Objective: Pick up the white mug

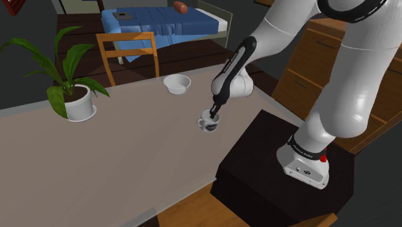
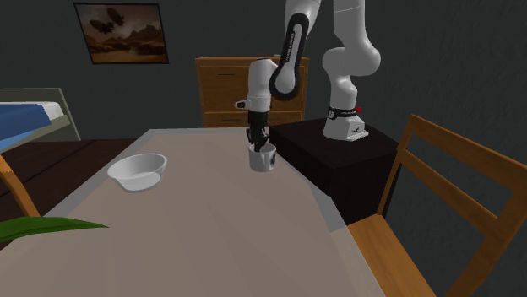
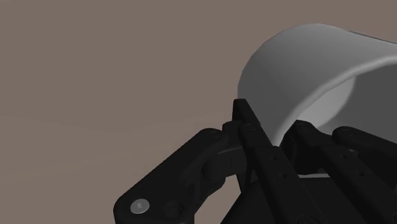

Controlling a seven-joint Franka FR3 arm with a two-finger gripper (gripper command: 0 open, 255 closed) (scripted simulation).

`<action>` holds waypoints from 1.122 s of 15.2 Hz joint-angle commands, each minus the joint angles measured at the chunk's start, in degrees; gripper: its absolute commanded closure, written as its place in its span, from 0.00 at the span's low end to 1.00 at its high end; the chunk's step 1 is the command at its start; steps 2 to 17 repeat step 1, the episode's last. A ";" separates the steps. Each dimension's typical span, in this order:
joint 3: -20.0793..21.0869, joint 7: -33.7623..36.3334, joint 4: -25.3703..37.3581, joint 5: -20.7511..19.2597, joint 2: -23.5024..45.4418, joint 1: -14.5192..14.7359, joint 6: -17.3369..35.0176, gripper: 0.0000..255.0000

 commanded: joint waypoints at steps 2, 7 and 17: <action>-0.66 0.69 -0.32 -0.75 -0.73 0.52 -0.47 1.00; -0.66 0.69 -0.32 -0.75 -0.73 0.52 -0.47 1.00; -0.66 0.69 -0.32 -0.75 -0.73 0.52 -0.47 1.00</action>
